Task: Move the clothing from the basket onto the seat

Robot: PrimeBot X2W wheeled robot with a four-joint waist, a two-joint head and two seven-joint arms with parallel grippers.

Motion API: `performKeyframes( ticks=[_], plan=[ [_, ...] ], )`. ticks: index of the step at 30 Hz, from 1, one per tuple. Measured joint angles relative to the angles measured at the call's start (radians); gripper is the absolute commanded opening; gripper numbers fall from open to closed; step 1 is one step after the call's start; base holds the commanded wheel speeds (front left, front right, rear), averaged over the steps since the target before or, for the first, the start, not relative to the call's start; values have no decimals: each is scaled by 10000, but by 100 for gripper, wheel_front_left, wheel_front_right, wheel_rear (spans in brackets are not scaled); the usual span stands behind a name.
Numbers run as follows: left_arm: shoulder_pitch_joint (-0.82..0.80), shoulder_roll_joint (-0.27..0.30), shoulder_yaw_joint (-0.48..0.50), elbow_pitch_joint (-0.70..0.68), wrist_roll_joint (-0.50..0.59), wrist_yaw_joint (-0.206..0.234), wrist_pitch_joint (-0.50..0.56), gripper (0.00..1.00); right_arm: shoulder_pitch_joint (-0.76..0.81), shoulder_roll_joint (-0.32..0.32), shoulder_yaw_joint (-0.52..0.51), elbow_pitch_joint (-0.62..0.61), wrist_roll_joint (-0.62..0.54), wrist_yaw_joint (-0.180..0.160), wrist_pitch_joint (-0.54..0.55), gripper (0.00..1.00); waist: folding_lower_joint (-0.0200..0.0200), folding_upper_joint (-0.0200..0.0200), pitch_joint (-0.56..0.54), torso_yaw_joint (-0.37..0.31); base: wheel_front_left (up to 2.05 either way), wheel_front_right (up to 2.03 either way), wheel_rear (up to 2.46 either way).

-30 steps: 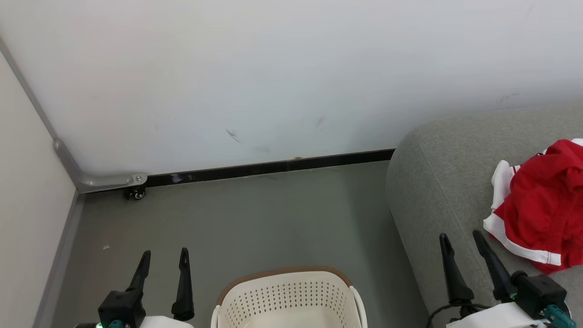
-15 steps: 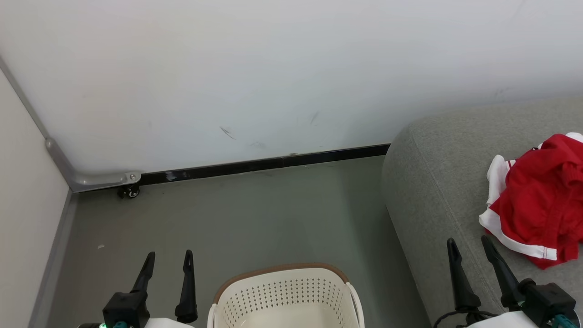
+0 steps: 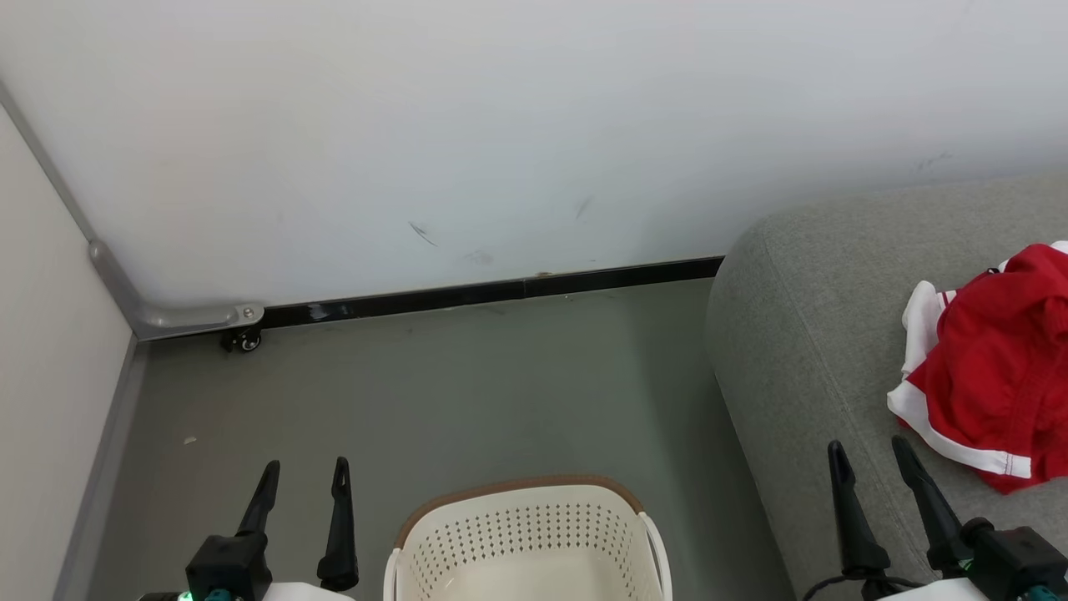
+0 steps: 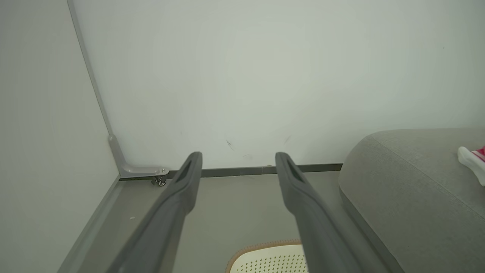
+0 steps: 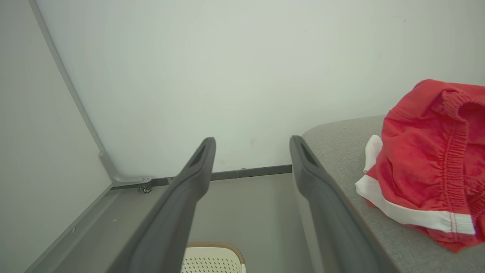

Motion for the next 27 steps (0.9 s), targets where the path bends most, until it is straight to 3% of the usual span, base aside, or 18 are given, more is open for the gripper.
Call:
performKeyframes(
  ticks=[27],
  plan=[
    [-7, 42, -4, 128, 182, 207, 0, 100, 90, 13, 148, -573, 217, 0, 301, 100, 0, 0, 161, 78, 0, 0, 0]
  ],
)
